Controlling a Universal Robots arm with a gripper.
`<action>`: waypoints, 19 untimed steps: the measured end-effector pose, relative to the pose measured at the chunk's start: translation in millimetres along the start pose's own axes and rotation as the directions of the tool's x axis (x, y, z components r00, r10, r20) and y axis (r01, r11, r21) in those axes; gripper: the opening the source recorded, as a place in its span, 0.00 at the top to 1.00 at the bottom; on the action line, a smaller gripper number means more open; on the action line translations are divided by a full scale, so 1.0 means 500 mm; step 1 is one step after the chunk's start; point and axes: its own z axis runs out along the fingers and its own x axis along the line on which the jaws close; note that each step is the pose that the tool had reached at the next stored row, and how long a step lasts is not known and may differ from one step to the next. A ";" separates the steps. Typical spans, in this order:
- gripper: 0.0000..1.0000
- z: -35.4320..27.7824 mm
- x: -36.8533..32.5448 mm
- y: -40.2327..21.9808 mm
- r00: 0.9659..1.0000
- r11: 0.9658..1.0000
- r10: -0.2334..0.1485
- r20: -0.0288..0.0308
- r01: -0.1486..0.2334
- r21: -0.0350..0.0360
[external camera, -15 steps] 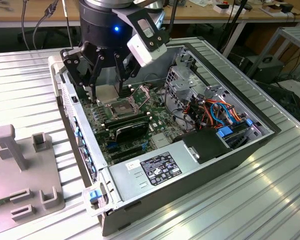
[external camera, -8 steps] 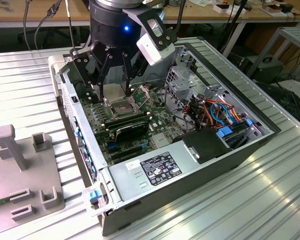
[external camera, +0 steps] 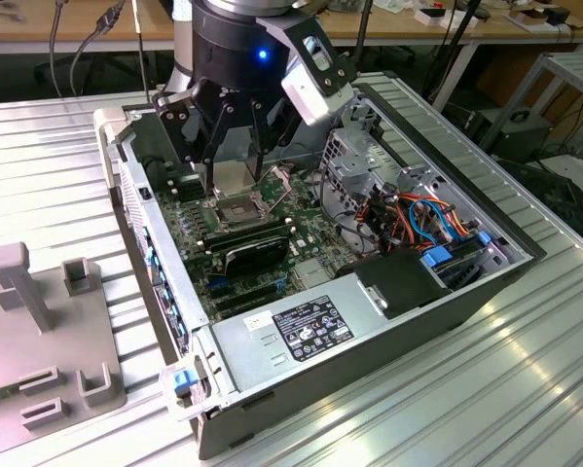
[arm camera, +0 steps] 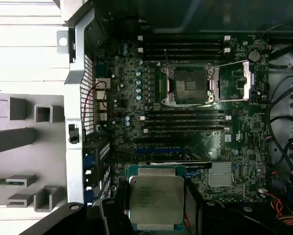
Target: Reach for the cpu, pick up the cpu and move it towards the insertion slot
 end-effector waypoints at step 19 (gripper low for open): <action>0.45 0.001 -0.081 0.026 1.000 1.000 0.000 0.000 0.000 0.000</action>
